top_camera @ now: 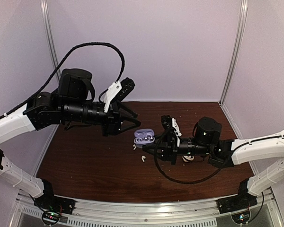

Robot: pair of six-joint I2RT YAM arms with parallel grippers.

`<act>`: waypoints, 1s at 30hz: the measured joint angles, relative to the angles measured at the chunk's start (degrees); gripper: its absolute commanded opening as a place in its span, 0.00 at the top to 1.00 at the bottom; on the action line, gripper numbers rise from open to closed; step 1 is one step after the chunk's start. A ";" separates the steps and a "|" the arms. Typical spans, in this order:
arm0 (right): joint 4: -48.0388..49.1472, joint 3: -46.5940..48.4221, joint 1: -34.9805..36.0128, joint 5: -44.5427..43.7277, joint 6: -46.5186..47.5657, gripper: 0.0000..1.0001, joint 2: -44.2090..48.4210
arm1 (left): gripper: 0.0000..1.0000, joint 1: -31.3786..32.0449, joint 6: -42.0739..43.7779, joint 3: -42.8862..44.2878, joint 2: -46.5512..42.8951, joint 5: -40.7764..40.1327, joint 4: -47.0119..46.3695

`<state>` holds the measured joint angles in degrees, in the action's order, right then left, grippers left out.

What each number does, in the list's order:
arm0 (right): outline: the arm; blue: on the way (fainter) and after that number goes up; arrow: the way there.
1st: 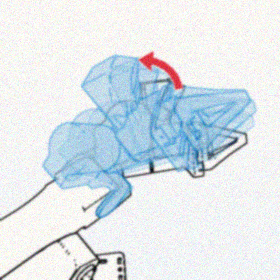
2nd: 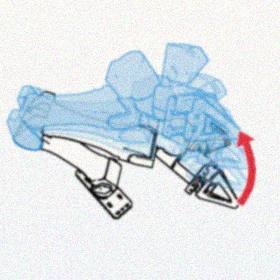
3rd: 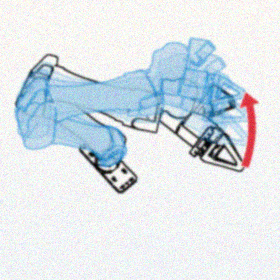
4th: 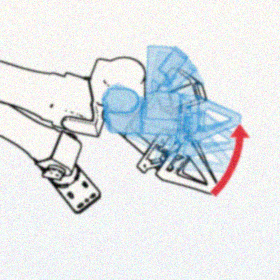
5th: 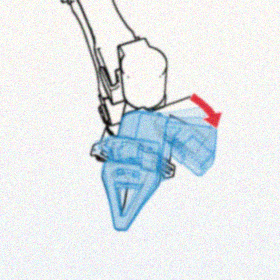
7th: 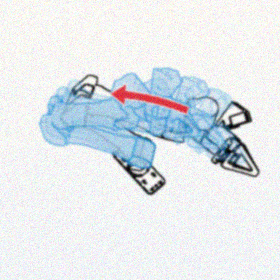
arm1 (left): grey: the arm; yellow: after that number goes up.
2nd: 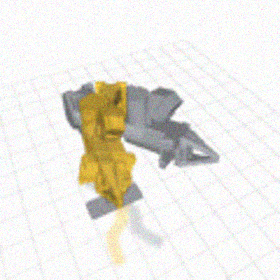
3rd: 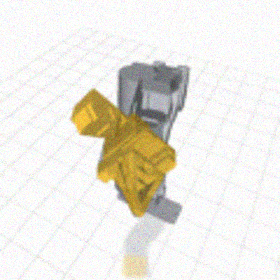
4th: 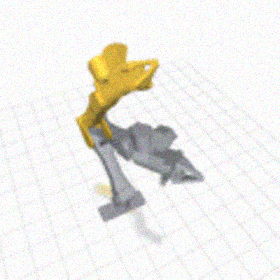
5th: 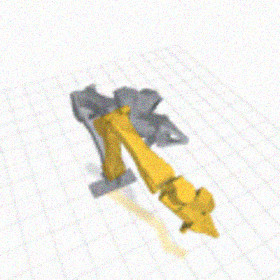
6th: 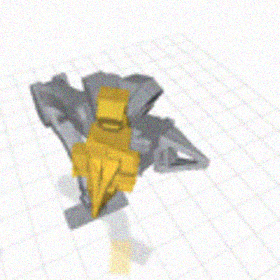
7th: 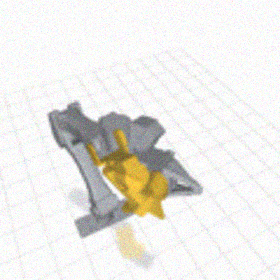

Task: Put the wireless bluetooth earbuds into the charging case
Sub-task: Adjust the right earbud in the right side groove of the charging case.

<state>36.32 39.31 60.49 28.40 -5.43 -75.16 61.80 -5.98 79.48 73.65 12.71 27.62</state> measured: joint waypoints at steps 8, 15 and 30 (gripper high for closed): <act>-4.22 1.70 -0.46 9.51 -1.29 1.00 0.00 | 0.53 -0.04 6.51 -1.60 -0.81 4.13 2.08; -6.19 3.13 -0.52 14.27 -2.45 1.00 -0.02 | 0.52 -0.04 8.74 -2.14 0.76 6.84 3.26; -8.17 4.68 -0.52 17.70 -2.47 1.00 -1.05 | 0.53 1.42 11.50 -2.16 3.13 6.73 4.26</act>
<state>28.14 43.99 59.96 46.11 -7.90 -76.20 63.22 5.52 77.32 76.77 19.44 31.88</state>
